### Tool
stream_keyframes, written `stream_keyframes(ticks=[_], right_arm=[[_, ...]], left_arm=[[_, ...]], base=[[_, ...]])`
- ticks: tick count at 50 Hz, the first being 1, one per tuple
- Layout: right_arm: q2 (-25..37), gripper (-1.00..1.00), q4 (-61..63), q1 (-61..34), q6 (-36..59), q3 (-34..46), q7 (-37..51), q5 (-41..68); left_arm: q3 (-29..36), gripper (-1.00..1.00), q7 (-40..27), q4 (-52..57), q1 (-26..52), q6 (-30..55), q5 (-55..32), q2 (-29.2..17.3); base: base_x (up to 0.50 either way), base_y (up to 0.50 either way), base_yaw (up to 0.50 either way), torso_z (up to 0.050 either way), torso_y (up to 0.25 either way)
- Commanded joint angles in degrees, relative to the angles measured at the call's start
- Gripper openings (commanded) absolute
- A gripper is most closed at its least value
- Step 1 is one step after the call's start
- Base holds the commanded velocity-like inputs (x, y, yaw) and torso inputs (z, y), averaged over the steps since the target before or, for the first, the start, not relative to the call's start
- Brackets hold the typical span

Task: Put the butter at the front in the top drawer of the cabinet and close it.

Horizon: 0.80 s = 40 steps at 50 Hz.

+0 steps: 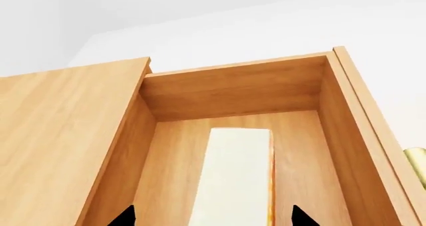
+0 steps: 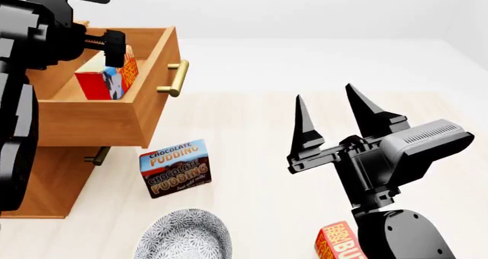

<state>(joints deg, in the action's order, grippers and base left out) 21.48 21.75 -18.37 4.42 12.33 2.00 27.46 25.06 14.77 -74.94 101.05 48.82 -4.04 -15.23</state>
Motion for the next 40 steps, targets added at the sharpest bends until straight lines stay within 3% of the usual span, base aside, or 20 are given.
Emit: stream_keyframes(ticks=[1, 8, 22, 40], right_arm=[[0.09, 1.00, -0.02, -0.10, 0.02, 0.19, 0.20, 0.07], [0.35, 1.00, 0.58, -0.01, 0.16, 0.08, 0.60, 0.12], [0.70, 1.00, 1.70, 0.62, 0.32, 0.45, 1.81, -1.10], [1.40, 1.00, 4.29, 1.40, 0.95, 0.59, 3.39, -1.83]], left_arm=[[-1.65, 1.00, 0.77, 0.07, 1.51, -0.43, 1.35, 0.27], [-2.11, 1.00, 2.06, 2.42, 2.61, 0.36, 0.99, 0.15], [-5.62, 1.00, 1.95, 39.49, -9.57, 19.99, -2.77, -6.12], [-13.56, 1.00, 0.57, 65.80, -20.54, 30.23, -7.39, -8.11]], base=[[0.00, 0.00, 0.00, 0.000, 0.000], [0.00, 0.00, 0.00, 0.000, 0.000], [0.00, 0.00, 0.00, 0.000, 0.000], [0.00, 0.00, 0.00, 0.000, 0.000]])
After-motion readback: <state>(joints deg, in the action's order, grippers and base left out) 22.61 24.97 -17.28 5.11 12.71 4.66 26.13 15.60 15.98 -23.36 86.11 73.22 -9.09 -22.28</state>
